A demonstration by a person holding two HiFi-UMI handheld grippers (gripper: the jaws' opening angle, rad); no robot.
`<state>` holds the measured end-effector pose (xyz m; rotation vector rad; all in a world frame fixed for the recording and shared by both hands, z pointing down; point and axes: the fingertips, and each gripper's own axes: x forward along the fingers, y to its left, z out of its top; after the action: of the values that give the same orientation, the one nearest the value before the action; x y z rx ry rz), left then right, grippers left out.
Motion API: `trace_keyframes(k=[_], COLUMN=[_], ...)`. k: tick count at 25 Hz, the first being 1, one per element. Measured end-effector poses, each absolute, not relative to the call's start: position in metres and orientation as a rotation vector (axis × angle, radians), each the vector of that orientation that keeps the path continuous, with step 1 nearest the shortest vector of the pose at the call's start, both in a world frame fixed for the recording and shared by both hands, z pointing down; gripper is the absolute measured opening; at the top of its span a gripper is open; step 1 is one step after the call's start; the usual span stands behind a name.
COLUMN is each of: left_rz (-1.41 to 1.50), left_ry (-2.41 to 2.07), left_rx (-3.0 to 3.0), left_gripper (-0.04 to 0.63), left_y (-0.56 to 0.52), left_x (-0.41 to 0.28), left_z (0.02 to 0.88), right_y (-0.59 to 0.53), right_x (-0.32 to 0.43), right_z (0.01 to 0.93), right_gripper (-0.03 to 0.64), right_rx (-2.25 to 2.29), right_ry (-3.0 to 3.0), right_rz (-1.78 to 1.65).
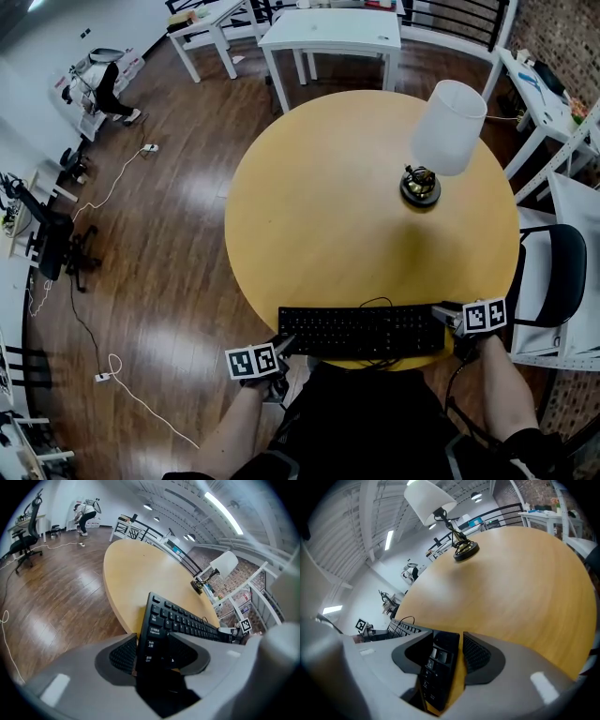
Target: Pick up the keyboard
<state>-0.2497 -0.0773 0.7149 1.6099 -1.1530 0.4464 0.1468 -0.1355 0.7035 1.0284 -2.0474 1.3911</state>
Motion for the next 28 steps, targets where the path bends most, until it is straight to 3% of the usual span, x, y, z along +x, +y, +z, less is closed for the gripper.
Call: trace_keyframes(k=[11, 15, 28], left_rz=[0.451, 0.366, 0.189], left_ry=[-1.171, -1.225, -1.359], left_rx=[1.653, 1.672, 1.791], left_gripper=[0.204, 0.198, 0.181], left_y=[-0.078, -0.097, -0.143], left_x=[-0.247, -0.257, -0.278], left_z=[0.700, 0.677, 0.583], right_y=[-0.137, -0.141, -0.172], right_x=[0.141, 0.138, 0.124], right_z=[0.698, 0.685, 0.607], right_gripper=[0.250, 0.218, 0.215], right_rx=[1.123, 1.123, 1.196], right_ry=[-2.072, -2.137, -2.367], right_rz=[1.545, 1.585, 1.474])
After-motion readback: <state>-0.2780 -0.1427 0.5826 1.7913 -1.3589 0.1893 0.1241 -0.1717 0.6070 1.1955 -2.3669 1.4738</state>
